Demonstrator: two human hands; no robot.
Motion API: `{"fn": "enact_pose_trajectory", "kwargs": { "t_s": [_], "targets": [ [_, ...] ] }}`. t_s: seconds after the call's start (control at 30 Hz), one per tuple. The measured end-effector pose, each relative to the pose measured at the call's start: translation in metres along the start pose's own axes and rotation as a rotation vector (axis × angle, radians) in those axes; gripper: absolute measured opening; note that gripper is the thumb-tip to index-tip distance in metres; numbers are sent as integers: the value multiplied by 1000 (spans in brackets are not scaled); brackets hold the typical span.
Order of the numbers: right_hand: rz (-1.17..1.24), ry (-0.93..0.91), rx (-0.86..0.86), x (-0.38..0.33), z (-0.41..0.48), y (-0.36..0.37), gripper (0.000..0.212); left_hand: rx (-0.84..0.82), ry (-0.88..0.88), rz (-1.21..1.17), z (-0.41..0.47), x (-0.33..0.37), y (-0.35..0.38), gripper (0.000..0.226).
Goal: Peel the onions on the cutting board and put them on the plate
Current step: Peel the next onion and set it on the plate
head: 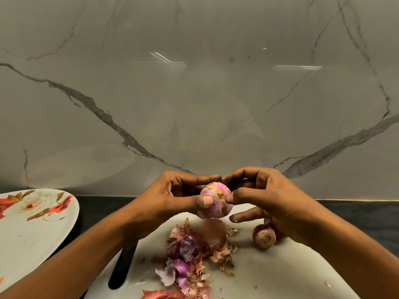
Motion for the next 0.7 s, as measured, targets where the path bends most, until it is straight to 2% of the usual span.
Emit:
{"fn": "enact_pose_trajectory", "kwargs": {
  "t_s": [0.1, 0.27, 0.47, 0.7],
  "targets": [
    [-52, -27, 9, 1, -1, 3, 30, -12, 5, 22, -1, 0, 2, 52],
    [-64, -20, 6, 2, -2, 2, 28, -18, 36, 72, -2, -2, 4, 49],
    [-55, -10, 82, 1, 0, -4, 10, -50, 19, 107, -4, -3, 4, 51],
    [-115, -77, 69, -9, -3, -3, 9, -38, -13, 78, -1, -5, -1, 46]
  ]
}}
Point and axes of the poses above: each hand's wrist, its own z-axis towards the middle knuckle, its own y-axis out of the palm, x = y × z, the point moved 9 cm from there along z, towards the middle knuckle, and after that the axes turned 15 degrees about x, right-handed, at the moved point
